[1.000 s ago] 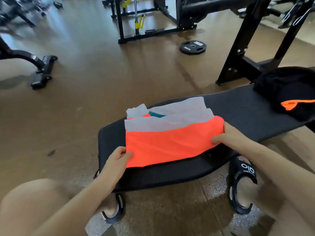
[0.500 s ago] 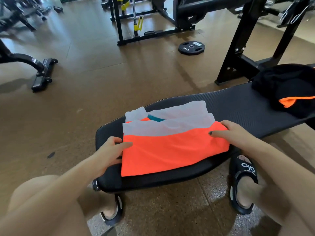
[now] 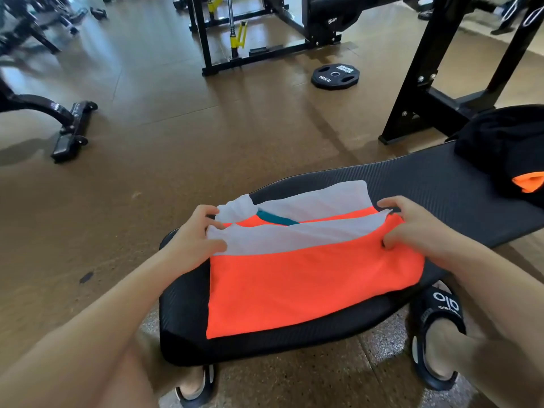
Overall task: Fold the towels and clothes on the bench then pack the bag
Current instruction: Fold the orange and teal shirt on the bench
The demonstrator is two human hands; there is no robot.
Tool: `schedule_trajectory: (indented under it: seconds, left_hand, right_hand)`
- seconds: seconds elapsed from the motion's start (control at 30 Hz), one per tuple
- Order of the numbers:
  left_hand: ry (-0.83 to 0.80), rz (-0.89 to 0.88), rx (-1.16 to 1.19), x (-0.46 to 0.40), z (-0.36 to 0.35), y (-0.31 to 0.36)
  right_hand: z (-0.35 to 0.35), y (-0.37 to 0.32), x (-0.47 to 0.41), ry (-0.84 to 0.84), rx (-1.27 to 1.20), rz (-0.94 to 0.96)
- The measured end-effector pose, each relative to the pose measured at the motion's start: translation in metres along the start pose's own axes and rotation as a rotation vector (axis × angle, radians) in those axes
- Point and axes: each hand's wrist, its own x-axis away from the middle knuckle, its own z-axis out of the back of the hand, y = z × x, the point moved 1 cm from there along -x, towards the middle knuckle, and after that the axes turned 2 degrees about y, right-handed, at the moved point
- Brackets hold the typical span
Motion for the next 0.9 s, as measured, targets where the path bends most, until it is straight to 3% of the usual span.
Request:
schedule_trajectory:
  seconds: [0.13,0.33,0.5,0.67,0.9]
  left_hand:
    - [0.008,-0.095,-0.089,-0.007,0.003,-0.003]
    - [-0.08,-0.141,-0.222,-0.014,-0.005,0.007]
    - [-0.213,-0.295,-0.348,-0.008,-0.003,0.013]
    - [-0.418,-0.52,-0.282,0.016,-0.004,0.028]
    - [-0.396,-0.461,-0.255,0.031,-0.005,0.022]
  right_hand:
    - [0.0,-0.003,0.0,-0.097,0.077,-0.031]
    - [-0.003,-0.016,-0.001,-0.136,-0.068,-0.065]
    - [-0.004,-0.017,0.005,-0.117,0.219,-0.046]
    - [-0.004,-0.015,0.003,-0.126,0.312,0.006]
    - [-0.014,-0.019,0.001,0.006,0.57,0.237]
